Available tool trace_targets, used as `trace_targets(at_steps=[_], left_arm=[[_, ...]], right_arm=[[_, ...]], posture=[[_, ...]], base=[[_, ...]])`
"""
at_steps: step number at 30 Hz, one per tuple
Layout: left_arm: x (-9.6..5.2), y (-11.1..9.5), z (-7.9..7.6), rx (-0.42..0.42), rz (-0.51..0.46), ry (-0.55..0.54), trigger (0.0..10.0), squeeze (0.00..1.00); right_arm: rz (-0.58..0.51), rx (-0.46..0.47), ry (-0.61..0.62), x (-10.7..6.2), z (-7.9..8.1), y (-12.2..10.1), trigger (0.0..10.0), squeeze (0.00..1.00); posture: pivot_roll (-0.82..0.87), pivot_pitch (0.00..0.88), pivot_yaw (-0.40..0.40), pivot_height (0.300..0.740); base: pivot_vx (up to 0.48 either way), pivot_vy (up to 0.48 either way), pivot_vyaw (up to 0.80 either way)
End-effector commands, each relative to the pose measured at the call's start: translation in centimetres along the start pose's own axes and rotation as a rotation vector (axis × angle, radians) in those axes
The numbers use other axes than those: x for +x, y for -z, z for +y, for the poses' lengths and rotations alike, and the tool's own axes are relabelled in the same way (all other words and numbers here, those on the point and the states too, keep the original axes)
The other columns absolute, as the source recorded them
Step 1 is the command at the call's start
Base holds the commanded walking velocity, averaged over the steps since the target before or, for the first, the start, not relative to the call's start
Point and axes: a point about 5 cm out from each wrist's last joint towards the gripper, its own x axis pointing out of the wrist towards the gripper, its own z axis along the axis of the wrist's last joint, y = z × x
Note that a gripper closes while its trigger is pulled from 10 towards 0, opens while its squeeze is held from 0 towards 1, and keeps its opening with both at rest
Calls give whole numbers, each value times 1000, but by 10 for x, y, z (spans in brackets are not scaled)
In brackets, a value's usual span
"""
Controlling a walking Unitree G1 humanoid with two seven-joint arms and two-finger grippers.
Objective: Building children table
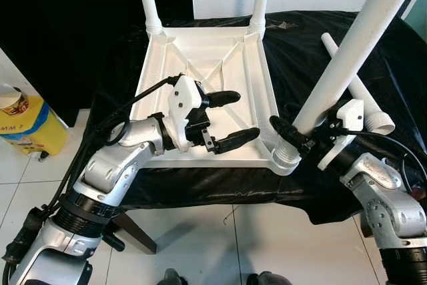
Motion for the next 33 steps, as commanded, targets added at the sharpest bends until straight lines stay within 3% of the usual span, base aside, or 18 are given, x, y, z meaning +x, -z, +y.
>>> trace_targets(at_steps=[1,7,9,17,26,33], left_arm=[[0,-7,-10,12,-14,202,10000,0],[9,-9,-10,-79,-34,258,10000,0],[9,-9,-10,-79,-34,258,10000,0],[15,-25,-15,-145,-58,369,10000,0],[14,-35,-22,-226,-92,479,10000,0],[15,-46,-23,-272,-147,519,10000,0]], right_arm=[[-3,5,-32,2,2,-2,10000,0],[145,44,-371,11,12,12,10000,0],[145,44,-371,11,12,12,10000,0],[248,54,-615,15,22,22,10000,0],[334,59,-782,10,28,32,10000,0],[357,44,-824,11,30,39,10000,0]], posture=[[-38,40,-44,740],[-21,9,-60,740],[-21,9,-60,740],[-10,0,-59,740],[-11,0,-56,740],[-8,0,-54,740]], base=[[0,0,0],[0,0,0],[0,0,0],[0,0,0],[0,0,0],[0,0,0]])
